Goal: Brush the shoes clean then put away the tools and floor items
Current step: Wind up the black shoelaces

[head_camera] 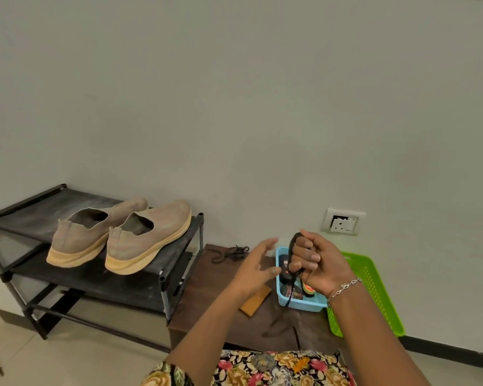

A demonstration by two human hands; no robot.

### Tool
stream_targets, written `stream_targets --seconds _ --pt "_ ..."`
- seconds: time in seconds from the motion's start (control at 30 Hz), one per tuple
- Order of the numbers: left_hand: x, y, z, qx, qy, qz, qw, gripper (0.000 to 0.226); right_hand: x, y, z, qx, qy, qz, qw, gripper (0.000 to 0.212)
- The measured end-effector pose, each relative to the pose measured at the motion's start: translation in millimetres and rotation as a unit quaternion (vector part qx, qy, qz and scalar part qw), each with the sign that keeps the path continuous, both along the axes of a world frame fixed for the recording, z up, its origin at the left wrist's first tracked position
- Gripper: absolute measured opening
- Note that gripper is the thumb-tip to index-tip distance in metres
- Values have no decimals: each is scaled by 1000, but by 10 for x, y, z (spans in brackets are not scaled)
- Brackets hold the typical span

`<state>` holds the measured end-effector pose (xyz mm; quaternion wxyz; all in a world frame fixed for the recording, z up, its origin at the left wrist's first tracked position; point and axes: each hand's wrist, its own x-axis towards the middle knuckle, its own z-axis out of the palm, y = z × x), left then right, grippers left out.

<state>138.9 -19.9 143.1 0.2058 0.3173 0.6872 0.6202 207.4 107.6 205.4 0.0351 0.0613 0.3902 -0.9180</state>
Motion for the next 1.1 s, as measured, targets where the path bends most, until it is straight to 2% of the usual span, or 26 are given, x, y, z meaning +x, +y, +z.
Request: stream_targets --seconds 0.07,0.13,0.2,0.33,0.47,0.57,0.63,0.67,0.7,0.73,0.77,0.8,0.83,0.87,0.9,0.97,1.1 --pt "27 65 94 40 -36 -43 998 51 -10 -47 13 13 -4 23 1000 46" --pt "49 126 156 48 -60 -64 995 31 -16 -80 44 28 -5 37 999 45" --pt "35 116 113 24 -46 -42 998 17 -13 -63 94 30 0 32 999 44" --pt "-114 -104 -74 -63 -13 -1 998 30 0 59 170 18 18 -1 1000 44" --pt "-308 -350 -249 -201 38 20 979 31 0 69 110 7 21 -16 1000 43" --pt "-460 -539 -392 -343 38 52 937 34 2 45 87 -2 40 -17 999 42" --pt "-521 -656 -438 -467 58 44 881 20 1 39 97 0 43 -19 999 42" --pt "-522 -689 -426 -528 78 33 845 21 -5 35 102 3 43 -20 999 43" --pt "-506 -689 -378 -550 91 32 830 30 -12 24 108 9 41 -21 999 43" --pt "-492 -656 -326 -514 99 40 851 38 -28 10 102 15 38 -20 999 43" --pt "-463 -588 -245 -425 93 51 899 41 -43 -19 96 19 36 -16 999 42" --pt "-417 -499 -137 -305 78 61 947 41 -63 -57 80 20 32 -11 999 42" --pt "-328 -401 7 -183 47 62 980 39 -82 -97 60 19 27 -8 999 42" --pt "-224 -300 152 -91 13 44 995 37 -100 -137 40 19 20 -5 1000 41" --pt "-133 -206 265 -28 -20 16 999 35 -116 -172 24 17 18 -2 1000 40" --pt "-26 -55 370 38 -84 -22 996 34 -133 -216 11 10 28 6 1000 41" --pt "28 -9 336 37 -116 -15 992 22 -98 -162 51 -3 52 -8 999 40"
